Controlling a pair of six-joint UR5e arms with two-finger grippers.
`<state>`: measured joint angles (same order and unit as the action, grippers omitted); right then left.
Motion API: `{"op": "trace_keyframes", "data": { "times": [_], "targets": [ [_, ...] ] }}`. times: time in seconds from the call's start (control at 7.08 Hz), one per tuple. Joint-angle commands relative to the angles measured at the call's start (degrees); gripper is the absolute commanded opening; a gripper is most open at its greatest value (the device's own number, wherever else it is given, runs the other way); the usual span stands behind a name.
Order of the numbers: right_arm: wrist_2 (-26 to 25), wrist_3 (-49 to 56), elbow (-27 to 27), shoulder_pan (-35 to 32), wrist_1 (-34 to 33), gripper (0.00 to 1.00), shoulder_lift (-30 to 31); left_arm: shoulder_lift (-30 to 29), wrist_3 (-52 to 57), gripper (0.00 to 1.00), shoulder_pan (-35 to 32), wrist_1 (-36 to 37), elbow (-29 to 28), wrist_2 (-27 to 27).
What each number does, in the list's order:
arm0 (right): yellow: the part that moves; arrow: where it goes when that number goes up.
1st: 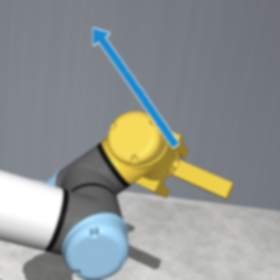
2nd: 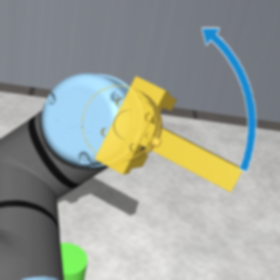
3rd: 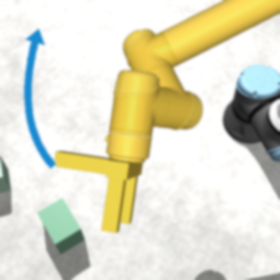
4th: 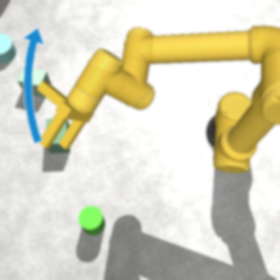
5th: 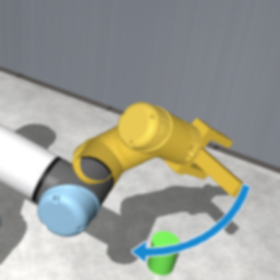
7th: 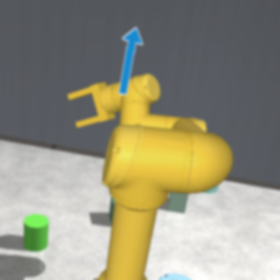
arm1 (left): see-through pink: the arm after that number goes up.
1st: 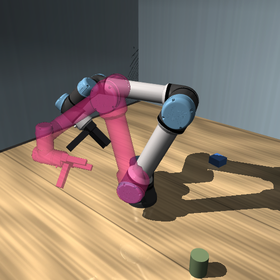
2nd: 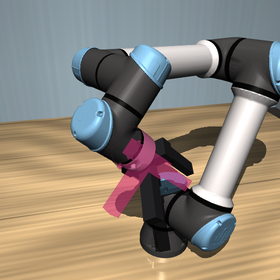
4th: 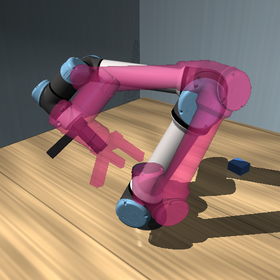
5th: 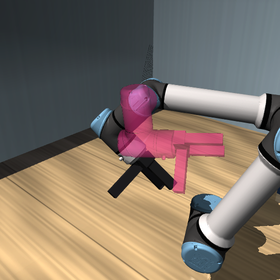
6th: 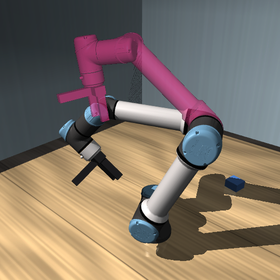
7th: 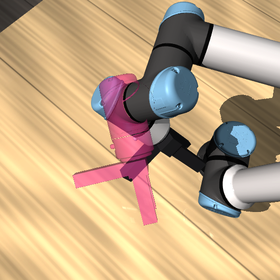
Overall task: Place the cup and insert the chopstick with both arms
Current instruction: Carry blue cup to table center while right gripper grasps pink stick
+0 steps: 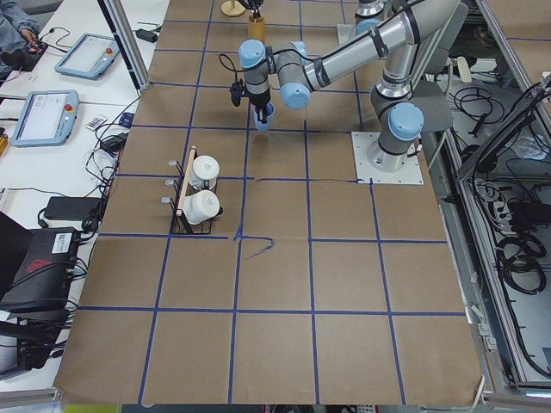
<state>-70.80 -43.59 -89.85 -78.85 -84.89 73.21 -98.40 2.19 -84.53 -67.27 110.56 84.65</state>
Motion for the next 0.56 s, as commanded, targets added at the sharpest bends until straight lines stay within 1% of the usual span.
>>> {"op": "trace_keyframes", "data": {
  "times": [0.0, 0.14, 0.28, 0.42],
  "targets": [
    [0.05, -0.09, 0.81, 0.01, 0.16, 0.0, 0.27, -1.08, -23.58, 0.0, -10.69, -1.12, -4.46, -5.26],
    [0.83, -0.27, 0.91, 0.01, 0.6, 0.0, 1.66, -3.09, -31.9, 0.0, -15.7, 0.37, -5.69, -6.41],
    [2.32, -0.79, 0.99, 0.01, 1.73, 0.0, 3.42, -5.72, -37.64, 0.0, -19.15, 2.04, -6.66, -6.86],
    [2.33, -0.88, 1.08, 0.01, 3.57, 0.0, 4.57, -9.32, -42.31, 0.0, -20.92, 4.75, -8.24, -9.22]
  ]
}}
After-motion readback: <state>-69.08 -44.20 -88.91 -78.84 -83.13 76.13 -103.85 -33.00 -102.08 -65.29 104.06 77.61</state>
